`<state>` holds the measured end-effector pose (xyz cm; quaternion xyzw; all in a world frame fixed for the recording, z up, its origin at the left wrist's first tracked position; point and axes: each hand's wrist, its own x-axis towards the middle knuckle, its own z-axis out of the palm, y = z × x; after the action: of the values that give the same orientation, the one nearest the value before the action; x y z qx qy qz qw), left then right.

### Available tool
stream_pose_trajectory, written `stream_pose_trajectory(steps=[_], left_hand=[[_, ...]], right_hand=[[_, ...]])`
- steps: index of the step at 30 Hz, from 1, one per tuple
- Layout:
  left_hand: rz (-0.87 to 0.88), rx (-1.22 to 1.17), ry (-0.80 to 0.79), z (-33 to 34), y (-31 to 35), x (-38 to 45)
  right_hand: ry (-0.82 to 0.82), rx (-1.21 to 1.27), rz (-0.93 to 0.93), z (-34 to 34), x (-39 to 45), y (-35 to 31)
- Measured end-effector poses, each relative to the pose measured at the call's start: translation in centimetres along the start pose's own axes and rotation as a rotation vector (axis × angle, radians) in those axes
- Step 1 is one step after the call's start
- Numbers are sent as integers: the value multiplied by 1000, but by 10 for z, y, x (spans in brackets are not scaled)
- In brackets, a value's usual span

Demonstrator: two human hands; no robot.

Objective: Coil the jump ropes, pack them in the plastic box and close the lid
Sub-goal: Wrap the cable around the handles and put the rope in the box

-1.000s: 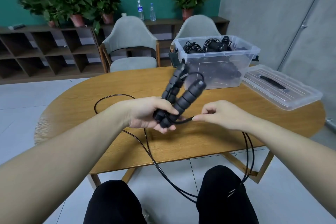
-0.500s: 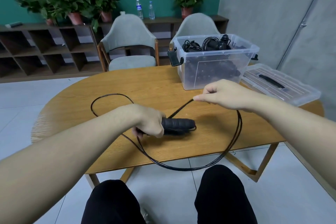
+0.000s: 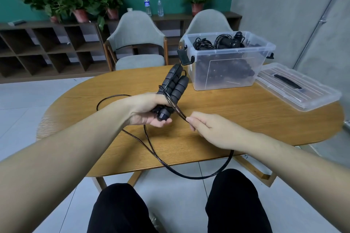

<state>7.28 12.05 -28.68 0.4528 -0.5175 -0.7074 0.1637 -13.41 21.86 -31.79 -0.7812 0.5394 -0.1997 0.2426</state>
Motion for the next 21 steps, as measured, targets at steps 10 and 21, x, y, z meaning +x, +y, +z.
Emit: stream_pose_trajectory(steps=[10, 21], left_hand=[[47, 355, -394, 5, -13, -20], [-26, 1224, -184, 39, 2, -19]], right_hand=[[-83, -109, -20, -2, 1, 28], [-234, -159, 90, -37, 27, 31]])
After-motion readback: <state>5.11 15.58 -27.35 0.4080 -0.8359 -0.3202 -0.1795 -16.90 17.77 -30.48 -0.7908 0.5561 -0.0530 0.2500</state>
